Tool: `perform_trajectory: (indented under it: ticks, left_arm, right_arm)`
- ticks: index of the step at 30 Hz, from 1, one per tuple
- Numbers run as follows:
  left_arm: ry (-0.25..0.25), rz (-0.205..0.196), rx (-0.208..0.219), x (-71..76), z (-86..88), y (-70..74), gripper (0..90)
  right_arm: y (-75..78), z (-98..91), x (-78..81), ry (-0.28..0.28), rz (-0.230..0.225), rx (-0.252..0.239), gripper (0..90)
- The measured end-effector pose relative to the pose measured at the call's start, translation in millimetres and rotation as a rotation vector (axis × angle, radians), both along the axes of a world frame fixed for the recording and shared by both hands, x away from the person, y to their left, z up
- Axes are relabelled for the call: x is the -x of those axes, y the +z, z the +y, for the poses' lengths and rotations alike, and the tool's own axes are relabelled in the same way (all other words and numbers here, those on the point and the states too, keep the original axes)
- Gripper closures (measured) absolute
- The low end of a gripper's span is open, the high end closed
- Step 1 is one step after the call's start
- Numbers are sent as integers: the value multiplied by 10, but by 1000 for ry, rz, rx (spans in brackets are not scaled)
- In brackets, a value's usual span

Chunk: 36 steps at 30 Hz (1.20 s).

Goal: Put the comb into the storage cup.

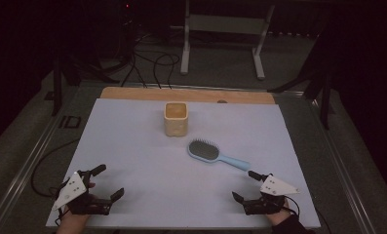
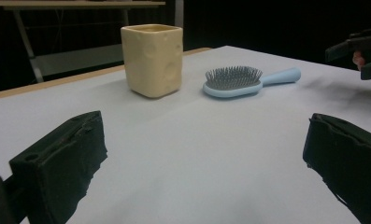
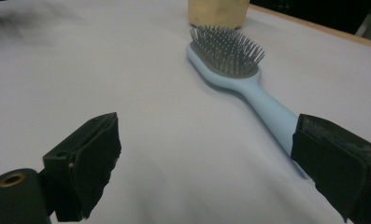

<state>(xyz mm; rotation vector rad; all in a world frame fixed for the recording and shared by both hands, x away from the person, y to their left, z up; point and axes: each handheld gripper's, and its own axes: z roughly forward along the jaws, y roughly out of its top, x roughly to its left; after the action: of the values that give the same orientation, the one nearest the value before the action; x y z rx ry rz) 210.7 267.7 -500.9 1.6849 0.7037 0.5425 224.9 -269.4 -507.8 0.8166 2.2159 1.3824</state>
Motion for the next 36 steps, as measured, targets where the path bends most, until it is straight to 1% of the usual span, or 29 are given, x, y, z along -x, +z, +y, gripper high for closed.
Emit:
perform_trajectory:
  ticks: [3,4,5,6,7,12,16,18,21,24,26,27,29,32,33,35,36]
  left_arm:
    - [2,-4,5,5,0,7,0]
    - [4,-6,5,5,3,9,0]
    - [4,-6,5,5,3,9,0]
    - [4,-4,6,4,3,7,0]
    - [3,-3,2,1,3,6,0]
    - [3,-3,0,3,4,5,0]
    - [2,-1,7,-1,1,6,0]
    - [4,-4,-6,9,2,4,0]
    - [10,-8,7,13,14,12,0]
    - [12,-6,5,16,18,9,0]
    - [12,-6,7,12,18,11,0]
    - [12,-5,8,12,15,9,0]
    - [10,-3,0,12,11,6,0]
    - [7,-3,3,8,9,7,0]
    - [8,-2,3,8,8,6,0]
    - [7,-2,2,9,6,6,0]
    - [5,-3,3,7,4,8,0]
  right_arm:
    - [1,7,2,1,2,4,77]
    - [0,13,-4,12,15,5,76]
    - [0,13,-4,12,15,5,76]
    - [-8,23,-8,10,23,15,76]
    - [-23,39,-11,14,33,37,76]
    - [-15,44,-12,19,41,24,77]
    - [-7,65,0,30,38,33,76]
    - [6,84,12,34,39,36,76]
    - [28,111,28,46,33,47,76]
    - [44,119,32,53,31,48,76]
    - [82,131,44,53,30,44,76]
    - [98,128,42,57,25,51,76]
    - [131,134,53,58,31,50,76]
    - [198,122,52,61,16,52,76]
    - [223,119,55,57,19,43,76]
    - [272,114,48,58,16,50,76]
    - [295,112,43,60,8,57,76]
